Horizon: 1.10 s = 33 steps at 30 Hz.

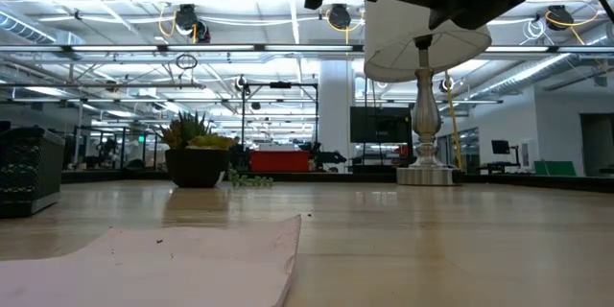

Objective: Pick and place office supplies into organizer
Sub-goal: Put the pen into the top left section of the desk organizer

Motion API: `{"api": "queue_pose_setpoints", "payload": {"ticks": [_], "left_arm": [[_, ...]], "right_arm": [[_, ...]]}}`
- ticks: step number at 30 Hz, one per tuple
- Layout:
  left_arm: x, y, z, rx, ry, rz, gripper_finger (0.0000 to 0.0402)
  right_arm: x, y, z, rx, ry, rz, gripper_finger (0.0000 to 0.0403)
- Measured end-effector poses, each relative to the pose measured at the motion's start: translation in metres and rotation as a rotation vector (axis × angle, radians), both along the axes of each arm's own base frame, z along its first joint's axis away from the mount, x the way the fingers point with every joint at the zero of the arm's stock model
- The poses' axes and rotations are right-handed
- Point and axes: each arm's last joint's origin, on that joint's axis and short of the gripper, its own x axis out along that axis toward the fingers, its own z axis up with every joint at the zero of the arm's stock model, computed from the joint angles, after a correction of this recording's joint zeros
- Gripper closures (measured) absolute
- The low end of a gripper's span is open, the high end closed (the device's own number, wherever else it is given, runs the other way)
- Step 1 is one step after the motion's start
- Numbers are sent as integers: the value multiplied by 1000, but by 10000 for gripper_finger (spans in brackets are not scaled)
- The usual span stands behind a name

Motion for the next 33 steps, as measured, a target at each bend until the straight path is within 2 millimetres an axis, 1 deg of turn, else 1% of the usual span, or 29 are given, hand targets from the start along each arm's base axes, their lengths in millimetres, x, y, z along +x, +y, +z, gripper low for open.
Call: {"api": "queue_pose_setpoints", "payload": {"ticks": [4,6,9,12,14,16,21,24,29,31,33], "left_arm": [[0,0,0,5,4,5,358],[0,0,0,5,5,8,364],[0,0,0,1,4,7,361],[0,0,0,-1,3,-3,342],[0,0,0,-2,3,-8,337],[0,-1,-1,2,5,-16,340],[0,-1,-2,12,13,-27,364],[0,-1,-2,11,14,-30,363],[0,-1,-2,2,12,-46,334],[0,-2,-2,-2,12,-48,332],[0,-1,-2,-1,12,-46,340]], "right_arm": [[0,0,0,5,-2,1,368],[0,0,0,5,-2,2,365],[0,1,0,4,-3,2,363],[0,1,1,2,-9,2,362],[0,1,1,3,-11,1,361],[0,1,1,3,-10,2,361],[-1,4,1,4,-10,11,360],[-1,6,1,-2,-10,11,360],[-1,6,1,-5,-11,10,360],[-1,6,1,-6,-12,10,360],[-1,6,1,-5,-12,10,360]]}}
